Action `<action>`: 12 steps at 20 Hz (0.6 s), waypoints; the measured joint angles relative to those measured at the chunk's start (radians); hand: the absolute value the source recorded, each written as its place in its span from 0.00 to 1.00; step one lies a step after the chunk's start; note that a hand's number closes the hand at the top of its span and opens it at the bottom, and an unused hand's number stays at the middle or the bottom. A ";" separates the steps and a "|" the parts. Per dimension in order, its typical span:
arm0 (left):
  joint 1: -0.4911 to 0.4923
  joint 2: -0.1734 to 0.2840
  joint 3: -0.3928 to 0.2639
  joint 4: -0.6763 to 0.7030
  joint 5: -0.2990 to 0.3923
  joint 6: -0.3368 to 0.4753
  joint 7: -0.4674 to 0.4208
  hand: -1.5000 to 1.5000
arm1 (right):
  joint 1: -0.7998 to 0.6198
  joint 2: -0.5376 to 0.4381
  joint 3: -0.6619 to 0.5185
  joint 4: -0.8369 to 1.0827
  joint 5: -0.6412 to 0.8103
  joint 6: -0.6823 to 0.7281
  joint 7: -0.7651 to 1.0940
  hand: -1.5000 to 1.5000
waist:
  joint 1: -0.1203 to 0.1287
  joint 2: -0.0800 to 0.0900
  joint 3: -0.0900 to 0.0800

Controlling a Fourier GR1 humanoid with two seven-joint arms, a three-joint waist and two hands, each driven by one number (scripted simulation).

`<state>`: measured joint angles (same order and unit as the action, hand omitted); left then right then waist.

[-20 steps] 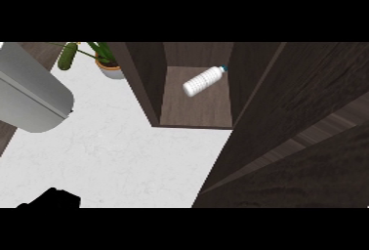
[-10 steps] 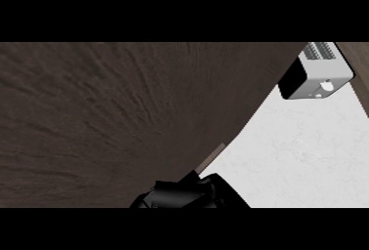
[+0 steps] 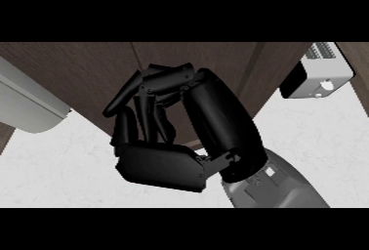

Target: Pick up the bottled water, place it into the cabinet and close the cabinet

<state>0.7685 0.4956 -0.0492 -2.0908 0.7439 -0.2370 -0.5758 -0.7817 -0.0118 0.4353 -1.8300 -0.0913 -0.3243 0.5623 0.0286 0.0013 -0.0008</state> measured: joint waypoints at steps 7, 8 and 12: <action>0.041 0.001 0.078 0.014 0.034 -0.078 -0.003 1.00 | -0.076 -0.001 -0.127 0.267 -0.060 0.114 -0.132 1.00 | -0.002 0.000 0.001; 0.043 0.004 0.093 0.019 0.045 -0.090 0.000 1.00 | -0.085 0.002 -0.133 0.303 -0.061 0.116 -0.145 1.00 | -0.002 0.000 0.001; 0.039 0.007 0.120 0.025 0.067 -0.114 0.022 1.00 | -0.128 0.012 -0.170 0.428 -0.084 0.162 -0.235 1.00 | -0.002 -0.015 0.004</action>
<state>0.8076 0.5026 0.0706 -2.0656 0.8113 -0.3506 -0.5534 -0.9101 0.0007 0.2652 -1.4019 -0.1749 -0.1626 0.3268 0.0266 -0.0134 0.0033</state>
